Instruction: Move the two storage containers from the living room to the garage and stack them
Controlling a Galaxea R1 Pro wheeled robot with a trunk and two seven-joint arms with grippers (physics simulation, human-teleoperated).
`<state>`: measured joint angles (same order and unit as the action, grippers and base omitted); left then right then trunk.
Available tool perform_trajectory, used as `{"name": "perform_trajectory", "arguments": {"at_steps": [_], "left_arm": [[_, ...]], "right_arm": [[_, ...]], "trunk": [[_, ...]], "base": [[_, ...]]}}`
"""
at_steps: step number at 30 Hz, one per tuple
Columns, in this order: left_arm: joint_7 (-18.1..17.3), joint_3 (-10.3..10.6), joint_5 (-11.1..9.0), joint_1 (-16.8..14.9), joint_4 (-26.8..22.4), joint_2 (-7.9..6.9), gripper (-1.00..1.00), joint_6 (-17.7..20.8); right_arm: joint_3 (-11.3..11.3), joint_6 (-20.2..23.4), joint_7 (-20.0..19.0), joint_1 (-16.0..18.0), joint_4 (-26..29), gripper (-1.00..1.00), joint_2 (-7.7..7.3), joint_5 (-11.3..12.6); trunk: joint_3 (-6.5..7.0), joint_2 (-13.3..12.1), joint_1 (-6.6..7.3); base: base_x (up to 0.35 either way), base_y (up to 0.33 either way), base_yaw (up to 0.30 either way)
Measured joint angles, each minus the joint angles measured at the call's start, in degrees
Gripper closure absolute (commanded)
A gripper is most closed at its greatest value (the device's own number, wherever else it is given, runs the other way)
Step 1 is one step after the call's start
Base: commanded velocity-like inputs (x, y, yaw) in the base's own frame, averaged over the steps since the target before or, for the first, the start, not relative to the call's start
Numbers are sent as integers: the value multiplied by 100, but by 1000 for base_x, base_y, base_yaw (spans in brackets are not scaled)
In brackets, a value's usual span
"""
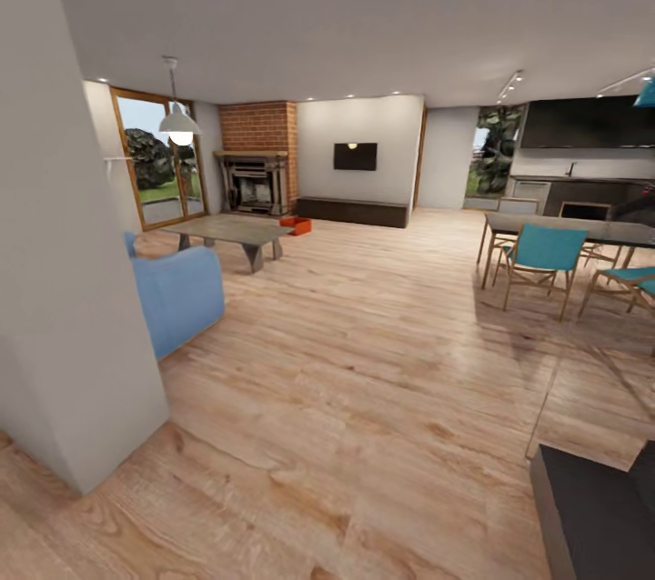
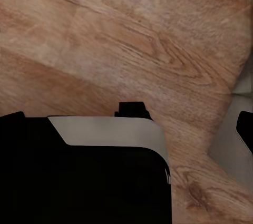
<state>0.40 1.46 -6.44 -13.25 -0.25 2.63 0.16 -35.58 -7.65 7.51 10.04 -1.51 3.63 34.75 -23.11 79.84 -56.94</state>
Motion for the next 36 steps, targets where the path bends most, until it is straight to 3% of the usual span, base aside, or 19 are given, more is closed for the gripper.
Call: {"name": "perform_trajectory", "arguments": {"at_steps": [36], "left_arm": [[0, 2, 0, 0, 0, 0, -100, 0]], "right_arm": [[8, 1, 0, 0, 0, -100, 1, 6]], "trunk": [[0, 0, 0]], "base": [[321, 0, -1]]}}
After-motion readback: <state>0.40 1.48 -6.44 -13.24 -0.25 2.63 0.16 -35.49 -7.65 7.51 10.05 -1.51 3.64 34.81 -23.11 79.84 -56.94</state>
